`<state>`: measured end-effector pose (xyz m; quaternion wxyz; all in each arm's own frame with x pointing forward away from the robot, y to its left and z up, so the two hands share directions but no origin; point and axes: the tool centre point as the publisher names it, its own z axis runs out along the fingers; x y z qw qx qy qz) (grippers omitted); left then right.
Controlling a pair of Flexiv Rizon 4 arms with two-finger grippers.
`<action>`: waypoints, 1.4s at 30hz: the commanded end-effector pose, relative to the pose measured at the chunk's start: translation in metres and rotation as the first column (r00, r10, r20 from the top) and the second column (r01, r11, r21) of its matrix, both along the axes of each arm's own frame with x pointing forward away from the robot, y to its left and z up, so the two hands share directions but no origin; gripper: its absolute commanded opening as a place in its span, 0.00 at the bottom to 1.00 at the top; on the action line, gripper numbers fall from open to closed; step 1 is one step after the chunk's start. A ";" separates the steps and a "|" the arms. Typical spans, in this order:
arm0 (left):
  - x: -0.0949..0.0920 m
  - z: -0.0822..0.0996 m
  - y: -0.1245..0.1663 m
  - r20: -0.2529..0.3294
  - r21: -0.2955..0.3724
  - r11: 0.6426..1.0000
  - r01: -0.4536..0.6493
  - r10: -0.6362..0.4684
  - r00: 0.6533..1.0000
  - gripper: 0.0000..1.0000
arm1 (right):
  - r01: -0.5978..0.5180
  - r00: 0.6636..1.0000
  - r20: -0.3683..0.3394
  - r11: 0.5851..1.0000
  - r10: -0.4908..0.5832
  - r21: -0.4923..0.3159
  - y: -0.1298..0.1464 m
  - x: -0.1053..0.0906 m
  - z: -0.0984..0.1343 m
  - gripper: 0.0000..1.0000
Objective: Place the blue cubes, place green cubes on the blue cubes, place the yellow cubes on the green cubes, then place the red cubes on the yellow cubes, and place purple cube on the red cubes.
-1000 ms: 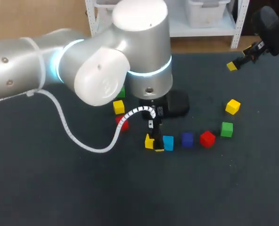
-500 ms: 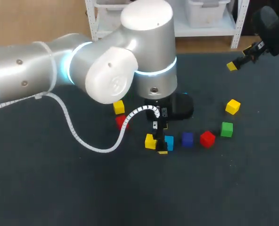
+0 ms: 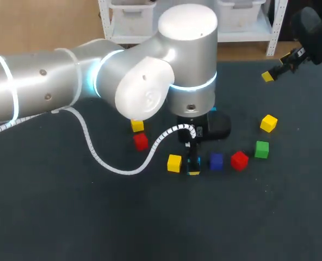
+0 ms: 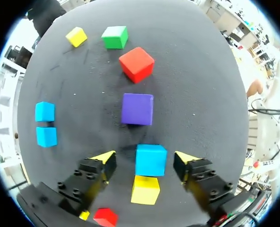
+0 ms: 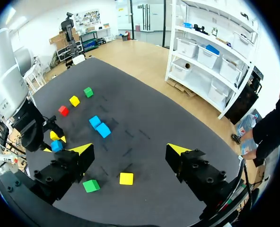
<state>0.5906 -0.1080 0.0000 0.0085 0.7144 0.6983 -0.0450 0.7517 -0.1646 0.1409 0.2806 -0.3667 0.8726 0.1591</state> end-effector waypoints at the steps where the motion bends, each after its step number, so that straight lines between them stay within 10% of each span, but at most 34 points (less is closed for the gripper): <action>1: -0.003 0.001 0.005 0.031 -0.013 1.000 -0.006 0.006 0.999 0.00 | -0.001 1.000 0.002 1.000 0.001 0.001 0.000 0.000 0.000 1.00; 20: 0.070 0.045 0.034 0.082 -0.037 0.999 -0.032 0.035 0.996 0.00 | -0.001 1.000 0.002 1.000 0.001 0.001 0.000 0.000 0.000 1.00; 42: 0.138 0.009 0.015 0.094 0.034 0.997 0.066 -0.069 0.993 0.00 | -0.001 1.000 0.002 1.000 0.001 0.001 0.000 0.000 0.000 1.00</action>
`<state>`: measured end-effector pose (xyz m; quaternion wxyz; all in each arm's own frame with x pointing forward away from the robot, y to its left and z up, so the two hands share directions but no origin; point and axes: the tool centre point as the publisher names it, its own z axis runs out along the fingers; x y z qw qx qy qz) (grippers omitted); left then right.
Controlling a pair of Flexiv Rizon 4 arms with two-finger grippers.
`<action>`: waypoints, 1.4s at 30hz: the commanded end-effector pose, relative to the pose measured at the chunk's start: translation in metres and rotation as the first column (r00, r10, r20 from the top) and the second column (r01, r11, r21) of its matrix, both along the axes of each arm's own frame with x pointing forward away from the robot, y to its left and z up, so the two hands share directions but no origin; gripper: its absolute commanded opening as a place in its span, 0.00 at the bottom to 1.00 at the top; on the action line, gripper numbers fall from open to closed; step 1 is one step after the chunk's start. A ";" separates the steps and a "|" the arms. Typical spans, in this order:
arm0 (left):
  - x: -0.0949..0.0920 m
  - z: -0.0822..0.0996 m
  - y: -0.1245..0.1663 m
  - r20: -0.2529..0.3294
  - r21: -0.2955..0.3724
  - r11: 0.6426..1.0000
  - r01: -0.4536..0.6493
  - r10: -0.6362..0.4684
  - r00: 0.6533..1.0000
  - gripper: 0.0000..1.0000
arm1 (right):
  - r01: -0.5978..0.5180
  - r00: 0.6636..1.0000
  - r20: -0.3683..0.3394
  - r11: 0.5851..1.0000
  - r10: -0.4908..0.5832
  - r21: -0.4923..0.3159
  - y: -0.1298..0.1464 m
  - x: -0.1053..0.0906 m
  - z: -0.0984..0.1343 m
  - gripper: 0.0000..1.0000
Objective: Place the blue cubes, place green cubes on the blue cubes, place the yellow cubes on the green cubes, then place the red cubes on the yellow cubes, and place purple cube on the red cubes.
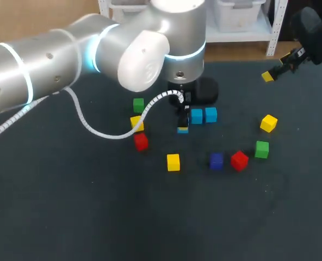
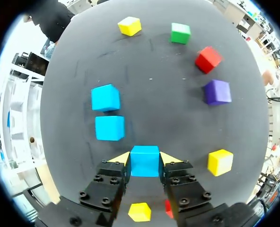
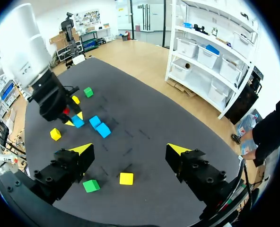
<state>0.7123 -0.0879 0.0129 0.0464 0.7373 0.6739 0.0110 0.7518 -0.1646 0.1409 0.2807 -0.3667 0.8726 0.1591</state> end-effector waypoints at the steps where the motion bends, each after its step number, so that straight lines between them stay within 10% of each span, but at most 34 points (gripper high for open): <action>1: 0.020 -0.005 -0.005 -0.041 0.011 1.000 0.003 -0.003 0.999 0.00 | -0.001 1.000 0.002 1.000 0.001 0.001 0.000 0.000 0.000 1.00; 11: 0.045 -0.009 -0.007 -0.057 0.021 1.000 -0.021 0.023 0.998 0.00 | -0.001 1.000 0.002 1.000 0.001 0.001 0.000 0.000 0.000 1.00; 42: 0.044 -0.009 -0.006 -0.088 0.029 0.995 -0.092 0.095 0.992 0.00 | -0.001 1.000 0.002 1.000 0.001 0.001 0.000 0.000 0.000 1.00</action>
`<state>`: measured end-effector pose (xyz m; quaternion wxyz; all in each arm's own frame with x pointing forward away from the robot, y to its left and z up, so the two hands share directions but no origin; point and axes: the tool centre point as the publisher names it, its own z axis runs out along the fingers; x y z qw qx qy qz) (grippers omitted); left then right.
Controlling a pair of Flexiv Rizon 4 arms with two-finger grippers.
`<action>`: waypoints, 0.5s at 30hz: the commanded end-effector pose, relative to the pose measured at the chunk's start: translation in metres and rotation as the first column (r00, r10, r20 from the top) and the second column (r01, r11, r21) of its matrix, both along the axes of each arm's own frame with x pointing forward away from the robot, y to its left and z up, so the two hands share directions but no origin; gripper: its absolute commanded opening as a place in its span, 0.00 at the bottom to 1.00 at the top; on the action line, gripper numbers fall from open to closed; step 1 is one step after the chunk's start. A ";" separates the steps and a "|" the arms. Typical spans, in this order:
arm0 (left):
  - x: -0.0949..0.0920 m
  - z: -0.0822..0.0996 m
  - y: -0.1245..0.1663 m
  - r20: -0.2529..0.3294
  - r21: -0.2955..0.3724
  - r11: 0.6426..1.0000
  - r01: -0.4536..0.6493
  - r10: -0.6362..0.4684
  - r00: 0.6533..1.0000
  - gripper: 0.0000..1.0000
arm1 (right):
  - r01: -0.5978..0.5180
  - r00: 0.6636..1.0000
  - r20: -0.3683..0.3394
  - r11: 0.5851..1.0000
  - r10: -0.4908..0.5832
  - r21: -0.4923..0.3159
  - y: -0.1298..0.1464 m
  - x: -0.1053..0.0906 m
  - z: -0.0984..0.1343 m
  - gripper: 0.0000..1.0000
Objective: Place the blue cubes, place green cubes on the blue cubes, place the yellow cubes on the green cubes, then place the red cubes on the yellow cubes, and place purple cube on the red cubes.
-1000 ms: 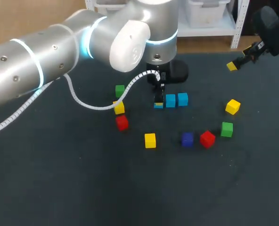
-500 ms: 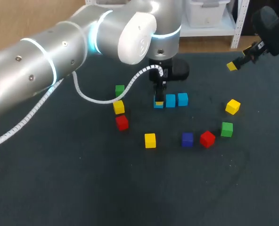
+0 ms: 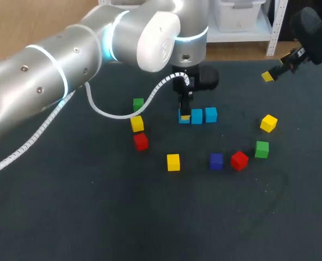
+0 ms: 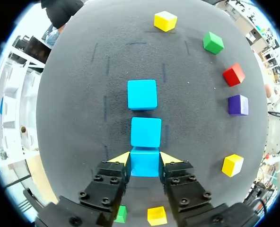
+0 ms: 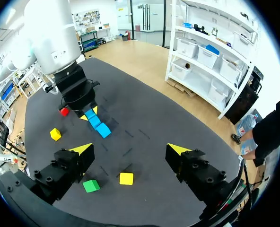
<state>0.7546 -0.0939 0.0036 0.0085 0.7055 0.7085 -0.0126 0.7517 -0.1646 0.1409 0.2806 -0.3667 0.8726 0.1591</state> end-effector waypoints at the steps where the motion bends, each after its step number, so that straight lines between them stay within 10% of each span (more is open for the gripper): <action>1: 0.002 0.000 0.000 -0.002 0.005 1.000 -0.001 0.001 1.000 0.00 | -0.001 1.000 0.002 1.000 0.001 0.001 0.000 0.000 0.000 1.00; 15: -0.002 -0.002 0.004 -0.019 0.001 1.000 -0.018 0.018 1.000 0.00 | -0.001 1.000 0.002 1.000 0.001 0.001 0.000 0.000 0.000 1.00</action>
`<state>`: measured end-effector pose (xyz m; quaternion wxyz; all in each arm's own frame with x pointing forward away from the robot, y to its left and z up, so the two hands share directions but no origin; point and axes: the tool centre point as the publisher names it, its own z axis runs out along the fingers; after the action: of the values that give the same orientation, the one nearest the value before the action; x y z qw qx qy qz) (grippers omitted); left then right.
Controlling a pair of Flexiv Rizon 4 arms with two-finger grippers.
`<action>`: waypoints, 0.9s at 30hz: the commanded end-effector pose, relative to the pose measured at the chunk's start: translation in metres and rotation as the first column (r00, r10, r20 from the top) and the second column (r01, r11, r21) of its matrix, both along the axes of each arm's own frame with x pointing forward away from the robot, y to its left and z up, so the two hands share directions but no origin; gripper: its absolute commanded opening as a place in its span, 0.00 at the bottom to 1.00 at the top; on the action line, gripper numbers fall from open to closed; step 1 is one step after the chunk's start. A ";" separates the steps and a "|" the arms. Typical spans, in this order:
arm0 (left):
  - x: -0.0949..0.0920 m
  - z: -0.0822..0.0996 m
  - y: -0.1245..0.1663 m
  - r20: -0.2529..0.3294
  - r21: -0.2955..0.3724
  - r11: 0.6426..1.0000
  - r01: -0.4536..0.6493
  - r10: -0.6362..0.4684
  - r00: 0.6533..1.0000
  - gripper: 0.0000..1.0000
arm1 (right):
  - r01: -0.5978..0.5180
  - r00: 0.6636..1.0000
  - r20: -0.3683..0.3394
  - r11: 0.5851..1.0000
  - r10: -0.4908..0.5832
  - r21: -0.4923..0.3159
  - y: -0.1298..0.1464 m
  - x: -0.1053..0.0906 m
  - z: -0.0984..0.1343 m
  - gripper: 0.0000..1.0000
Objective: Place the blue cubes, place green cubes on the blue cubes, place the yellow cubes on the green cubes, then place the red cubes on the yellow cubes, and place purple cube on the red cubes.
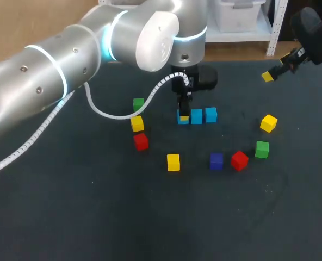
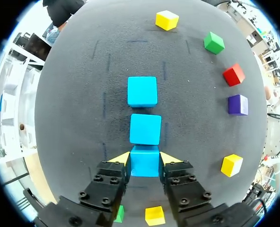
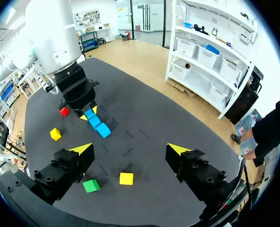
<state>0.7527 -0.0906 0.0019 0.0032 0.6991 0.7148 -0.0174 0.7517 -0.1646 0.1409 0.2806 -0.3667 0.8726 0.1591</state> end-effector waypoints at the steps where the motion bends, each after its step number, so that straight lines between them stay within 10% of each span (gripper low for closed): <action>1: 0.000 -0.001 0.001 -0.007 -0.001 1.000 -0.003 0.003 1.000 0.00 | -0.001 1.000 0.002 1.000 0.001 0.001 0.000 0.000 0.000 1.00; 17: -0.002 0.000 0.000 -0.042 -0.022 0.999 -0.027 0.026 0.999 0.00 | -0.001 1.000 0.002 1.000 0.001 0.001 0.000 0.000 0.000 1.00; 27: -0.004 0.000 -0.002 -0.056 -0.023 0.999 -0.032 0.031 0.998 0.29 | -0.001 1.000 0.002 1.000 0.001 0.001 0.000 0.000 0.000 1.00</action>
<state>0.7461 -0.0910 0.0018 -0.0043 0.6865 0.7257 -0.0450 0.7517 -0.1646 0.1409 0.2806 -0.3667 0.8726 0.1591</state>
